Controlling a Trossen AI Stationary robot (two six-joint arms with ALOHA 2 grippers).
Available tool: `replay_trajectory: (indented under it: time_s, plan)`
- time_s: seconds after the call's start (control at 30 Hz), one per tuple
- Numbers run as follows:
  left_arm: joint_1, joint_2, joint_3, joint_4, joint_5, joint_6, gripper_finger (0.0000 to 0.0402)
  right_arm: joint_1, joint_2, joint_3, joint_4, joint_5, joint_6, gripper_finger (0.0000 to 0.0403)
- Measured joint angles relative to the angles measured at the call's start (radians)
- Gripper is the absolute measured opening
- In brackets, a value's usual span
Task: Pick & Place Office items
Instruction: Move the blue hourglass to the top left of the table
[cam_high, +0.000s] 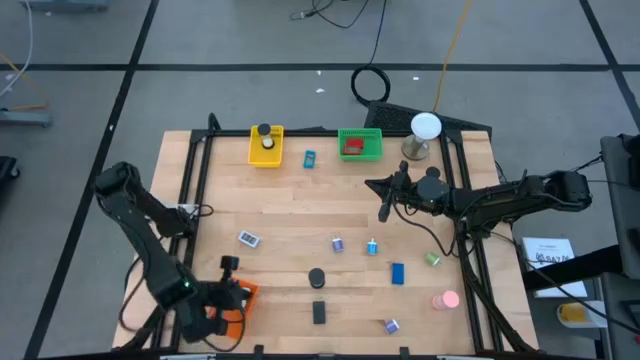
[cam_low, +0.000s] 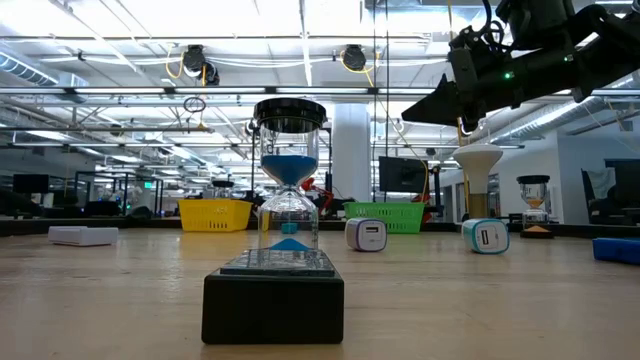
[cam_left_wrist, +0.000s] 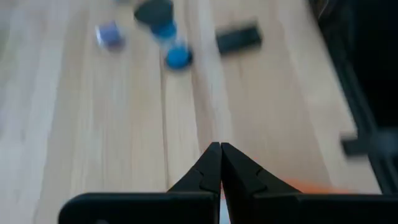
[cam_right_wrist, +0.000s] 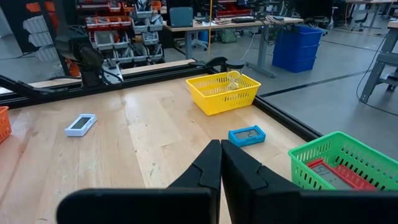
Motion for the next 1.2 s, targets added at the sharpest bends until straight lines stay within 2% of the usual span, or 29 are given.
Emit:
replay_trajectory:
  time_s: [0.1,0.27,0.33,0.43,0.6,0.77,0.9,1.0,1.2]
  plan:
    - [0.057,-0.062,-0.138,0.286,0.010,0.188,0.0011,0.000,0.000,0.000,0.000,0.000,0.000,0.0002]
    - [0.210,-0.110,-0.395,0.866,0.181,0.495,0.0003,0.000,0.000,0.000,0.000,0.000,0.000,0.0002]
    - [0.278,-0.109,-0.477,1.060,0.244,0.572,0.0008,0.000,0.000,0.000,0.000,0.000,0.000,0.0002]
    - [0.378,-0.103,-0.552,1.237,0.285,0.612,0.0023,0.000,0.000,0.000,0.000,0.000,-0.001,0.0002]
    - [0.492,-0.103,-0.587,1.321,0.340,0.525,0.0041,0.000,0.000,0.000,0.003,0.000,-0.002,0.0002]
    - [0.530,-0.092,-0.579,1.323,0.374,0.435,0.0077,0.000,0.000,0.000,0.003,0.000,-0.005,0.0002]
    - [0.526,-0.050,-0.573,1.329,0.363,0.369,0.0132,0.000,0.000,0.000,-0.001,0.001,-0.005,0.0002]
    - [0.517,0.006,-0.539,1.321,0.314,0.338,0.0180,0.000,0.000,0.000,-0.001,0.001,-0.005,0.0002]
    - [0.489,0.162,-0.363,1.240,0.282,0.349,0.0280,0.000,0.000,0.000,-0.008,0.001,-0.005,0.0002]
